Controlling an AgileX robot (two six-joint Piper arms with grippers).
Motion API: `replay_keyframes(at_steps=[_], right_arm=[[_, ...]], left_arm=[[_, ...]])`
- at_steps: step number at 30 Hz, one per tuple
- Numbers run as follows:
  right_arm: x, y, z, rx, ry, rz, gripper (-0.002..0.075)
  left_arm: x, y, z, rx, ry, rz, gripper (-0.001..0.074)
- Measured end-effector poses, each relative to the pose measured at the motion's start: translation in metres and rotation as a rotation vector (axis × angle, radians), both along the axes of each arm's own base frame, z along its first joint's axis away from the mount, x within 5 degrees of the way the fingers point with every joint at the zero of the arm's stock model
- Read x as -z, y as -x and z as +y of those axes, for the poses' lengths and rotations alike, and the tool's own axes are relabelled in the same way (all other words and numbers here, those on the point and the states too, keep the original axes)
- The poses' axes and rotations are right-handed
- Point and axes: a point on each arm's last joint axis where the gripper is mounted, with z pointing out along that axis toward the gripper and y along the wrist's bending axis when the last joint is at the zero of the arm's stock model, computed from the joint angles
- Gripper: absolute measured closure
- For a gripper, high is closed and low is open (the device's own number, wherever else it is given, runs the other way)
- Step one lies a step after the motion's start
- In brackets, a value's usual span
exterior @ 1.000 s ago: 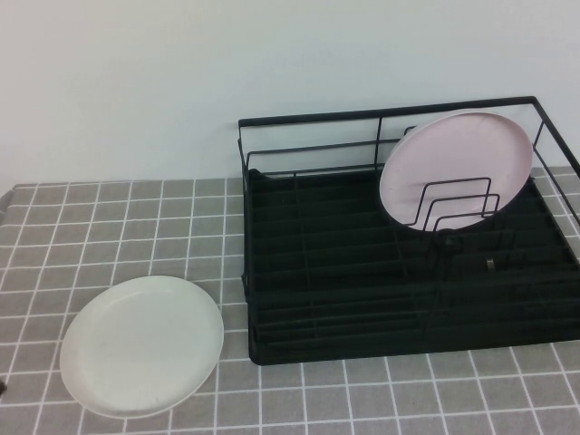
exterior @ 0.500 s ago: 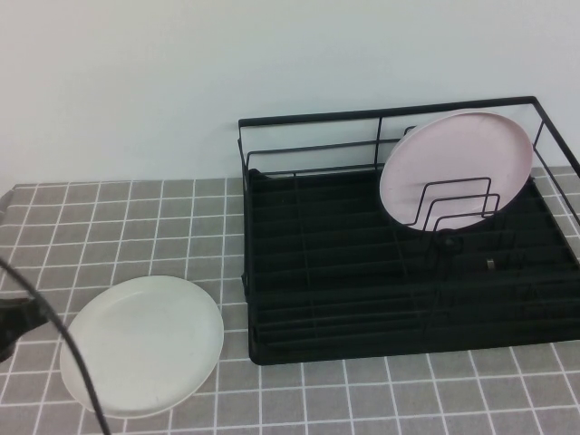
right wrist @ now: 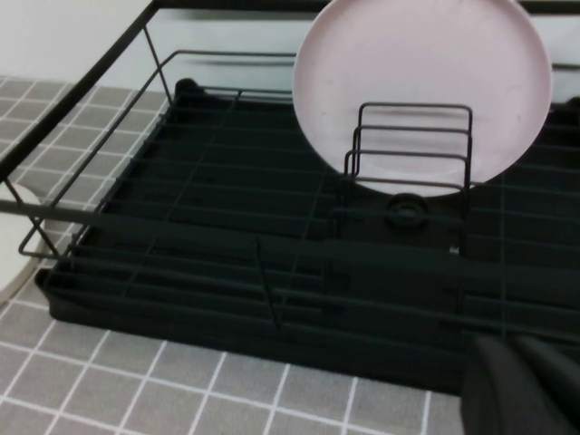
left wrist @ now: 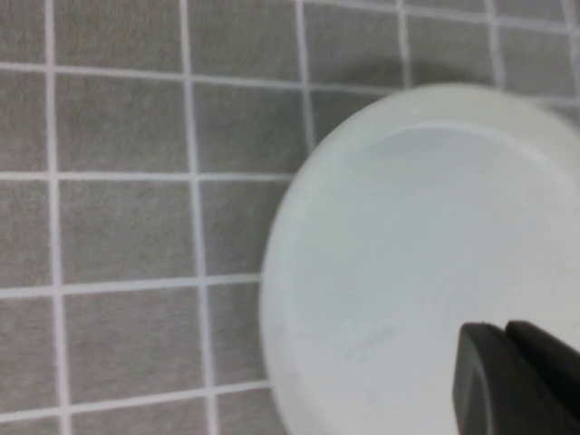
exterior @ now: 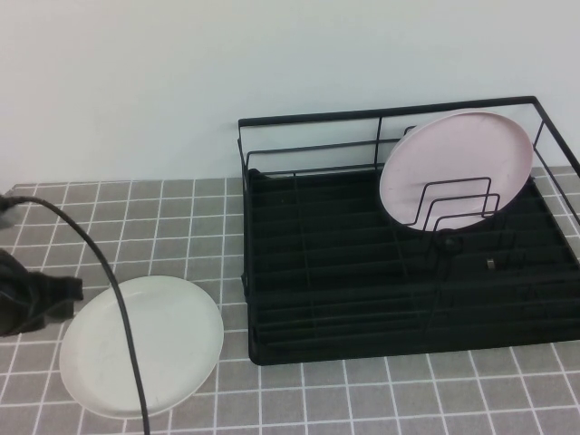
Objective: Place plate on rack
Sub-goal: Pick up the plate from the table
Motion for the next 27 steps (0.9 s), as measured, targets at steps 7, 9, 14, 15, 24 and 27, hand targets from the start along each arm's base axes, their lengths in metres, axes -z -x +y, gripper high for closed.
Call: replay_keyframes(at_steps=[7,9,14,15,24,27], right_arm=[[0.0,0.0,0.0,-0.002,0.0,0.003,0.0729],[0.0,0.0,0.0,-0.002,0.0,0.003,0.0729],[0.0,0.0,0.0,-0.002,0.0,0.003,0.0729],[0.0,0.0,0.0,-0.002,0.0,0.003,0.0729],[0.0,0.0,0.0,-0.003,0.0,0.005,0.0729],[0.001,0.0,0.0,-0.006,0.0,0.008,0.0729]], left_arm=[[0.022,-0.015,0.005,0.07,-0.07,0.156,0.0737],[0.025,-0.017,0.005,0.088,-0.068,0.185,0.0737],[0.027,-0.021,0.006,0.114,-0.09,0.19,0.0737],[0.027,-0.021,0.006,0.114,-0.09,0.188,0.0737],[0.028,-0.021,0.012,0.06,-0.132,0.212,0.0709],[0.029,-0.021,0.013,0.039,-0.141,0.22,0.0682]])
